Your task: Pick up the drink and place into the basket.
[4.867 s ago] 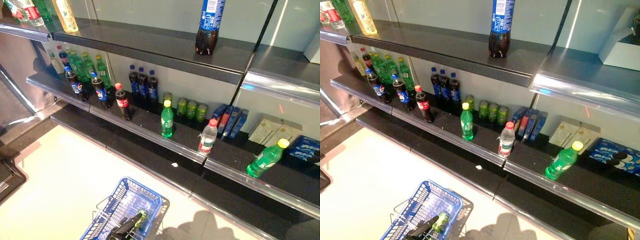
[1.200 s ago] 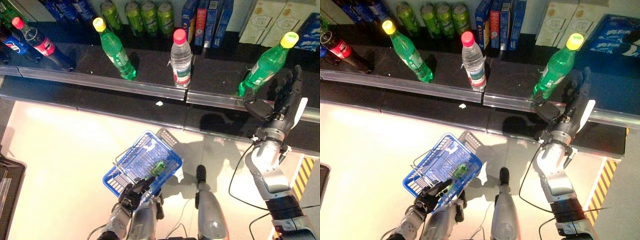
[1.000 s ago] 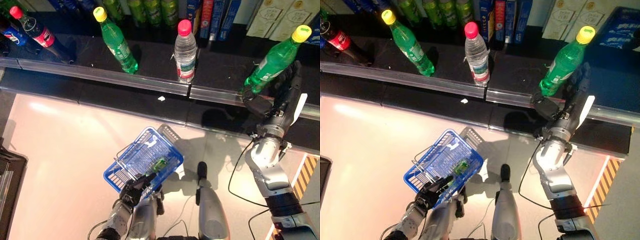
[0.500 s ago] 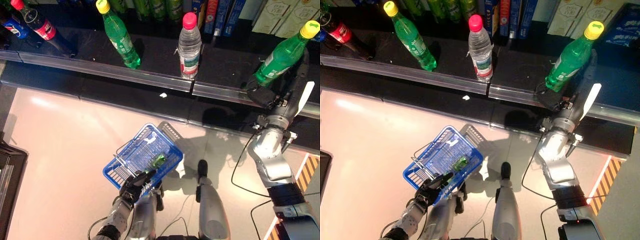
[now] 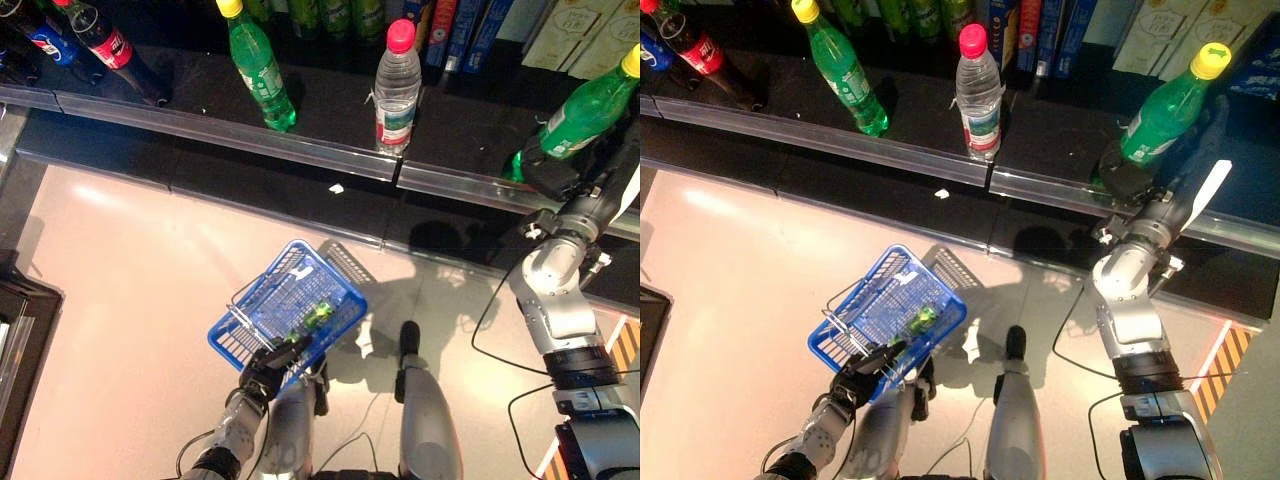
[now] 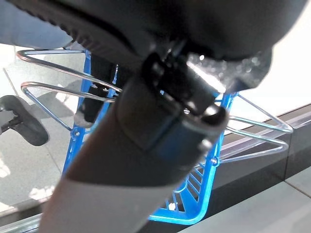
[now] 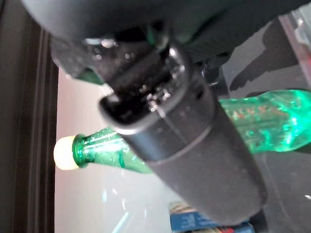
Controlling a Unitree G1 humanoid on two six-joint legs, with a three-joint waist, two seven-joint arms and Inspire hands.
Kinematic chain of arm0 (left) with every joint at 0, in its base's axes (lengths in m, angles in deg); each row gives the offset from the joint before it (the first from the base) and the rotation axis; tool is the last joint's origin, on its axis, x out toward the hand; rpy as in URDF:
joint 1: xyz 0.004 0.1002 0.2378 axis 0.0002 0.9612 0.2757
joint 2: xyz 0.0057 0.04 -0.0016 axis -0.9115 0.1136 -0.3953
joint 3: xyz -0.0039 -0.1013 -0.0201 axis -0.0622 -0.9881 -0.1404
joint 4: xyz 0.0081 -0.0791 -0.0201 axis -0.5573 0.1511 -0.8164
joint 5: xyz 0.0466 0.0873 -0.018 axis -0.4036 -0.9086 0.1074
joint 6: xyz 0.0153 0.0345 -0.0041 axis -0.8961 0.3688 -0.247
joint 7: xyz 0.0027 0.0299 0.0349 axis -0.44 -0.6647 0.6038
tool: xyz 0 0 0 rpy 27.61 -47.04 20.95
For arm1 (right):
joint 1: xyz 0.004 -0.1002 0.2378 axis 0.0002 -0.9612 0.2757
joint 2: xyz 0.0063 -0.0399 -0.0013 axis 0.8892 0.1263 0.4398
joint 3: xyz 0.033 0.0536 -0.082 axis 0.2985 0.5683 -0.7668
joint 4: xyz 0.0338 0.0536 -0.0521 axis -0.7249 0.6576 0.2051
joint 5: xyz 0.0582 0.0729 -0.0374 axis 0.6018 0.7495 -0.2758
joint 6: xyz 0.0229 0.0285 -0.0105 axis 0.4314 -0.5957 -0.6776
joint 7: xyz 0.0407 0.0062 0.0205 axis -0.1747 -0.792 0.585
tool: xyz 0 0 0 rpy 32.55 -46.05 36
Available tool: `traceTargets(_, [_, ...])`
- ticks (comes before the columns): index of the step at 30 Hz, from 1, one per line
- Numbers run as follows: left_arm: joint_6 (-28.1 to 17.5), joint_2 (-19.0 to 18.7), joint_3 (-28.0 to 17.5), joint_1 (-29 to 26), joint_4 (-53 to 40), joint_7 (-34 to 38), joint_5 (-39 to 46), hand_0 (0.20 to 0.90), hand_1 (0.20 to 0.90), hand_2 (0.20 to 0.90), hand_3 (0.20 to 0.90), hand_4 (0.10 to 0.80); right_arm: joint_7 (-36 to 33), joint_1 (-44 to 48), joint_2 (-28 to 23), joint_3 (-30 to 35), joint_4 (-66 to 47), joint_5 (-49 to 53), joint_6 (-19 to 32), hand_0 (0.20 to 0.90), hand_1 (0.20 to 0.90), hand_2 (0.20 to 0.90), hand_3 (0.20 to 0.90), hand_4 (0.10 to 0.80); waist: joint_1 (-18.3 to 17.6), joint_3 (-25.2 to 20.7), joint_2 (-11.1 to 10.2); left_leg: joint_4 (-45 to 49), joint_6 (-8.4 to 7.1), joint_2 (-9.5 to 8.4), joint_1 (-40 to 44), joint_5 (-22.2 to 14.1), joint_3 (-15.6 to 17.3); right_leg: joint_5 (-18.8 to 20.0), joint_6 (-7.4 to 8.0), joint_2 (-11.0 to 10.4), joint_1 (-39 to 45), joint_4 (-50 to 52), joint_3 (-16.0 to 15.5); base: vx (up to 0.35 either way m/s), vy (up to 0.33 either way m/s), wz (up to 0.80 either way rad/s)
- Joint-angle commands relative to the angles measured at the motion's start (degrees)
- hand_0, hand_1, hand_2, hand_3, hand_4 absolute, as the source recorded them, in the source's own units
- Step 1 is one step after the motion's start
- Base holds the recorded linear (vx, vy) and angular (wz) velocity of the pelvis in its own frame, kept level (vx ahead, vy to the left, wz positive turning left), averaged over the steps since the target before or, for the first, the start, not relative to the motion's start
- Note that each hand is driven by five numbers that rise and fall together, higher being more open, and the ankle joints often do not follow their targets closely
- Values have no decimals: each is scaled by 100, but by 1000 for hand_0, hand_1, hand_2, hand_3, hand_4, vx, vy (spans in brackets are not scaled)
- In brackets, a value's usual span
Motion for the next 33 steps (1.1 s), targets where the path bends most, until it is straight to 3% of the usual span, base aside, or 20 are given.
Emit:
traceTargets(1, [19,-495,243,696,-180,-231,121,300,300,300,200,100,-40,645,-573,349,-381,-78,335,900,900,900,900,800,167,-258,-159,594,91,-184,-432,75,-520,-819,-264,34,168,832,-398,0,0,0])
traceTargets(4, [42,-527,308,726,-198,-311,141,300,300,300,200,100,37,838,-658,337,-190,176,366,900,900,900,900,800,210,-239,-146,656,105,-189,-458,97,-545,-830,-287,37,162,874,-405,13,0,1])
traceTargets(5, [43,-531,312,730,-192,-323,145,300,300,300,200,100,49,896,-664,336,-128,218,376,869,869,869,864,764,220,-231,-140,675,107,-193,-467,100,-551,-834,-293,37,157,890,-404,0,0,0])
traceTargets(6, [33,-534,313,730,-186,-324,160,300,300,300,200,100,46,950,-671,337,-71,250,380,328,328,328,233,133,230,-223,-136,691,110,-195,-477,105,-556,-835,-297,36,152,907,-402,0,0,0])
traceTargets(7, [28,-535,318,726,-183,-325,181,300,300,300,200,100,41,990,-679,337,-30,269,383,300,300,300,200,100,237,-219,-132,697,111,-199,-483,110,-560,-836,-299,35,152,911,-401,0,0,0])
traceTargets(20, [113,-622,281,725,-200,-372,223,300,300,300,200,100,263,1252,-849,401,630,734,475,300,300,300,200,100,309,-208,-88,844,135,-249,-546,133,-609,-889,-336,32,98,1087,-407,-4,1,1])
traceTargets(33, [-48,-624,189,784,-354,-510,252,300,300,300,200,100,543,943,-783,486,394,780,648,300,300,300,200,100,259,-326,-138,879,101,-189,-441,216,-538,-884,-348,42,289,1034,-394,-12,2,0])
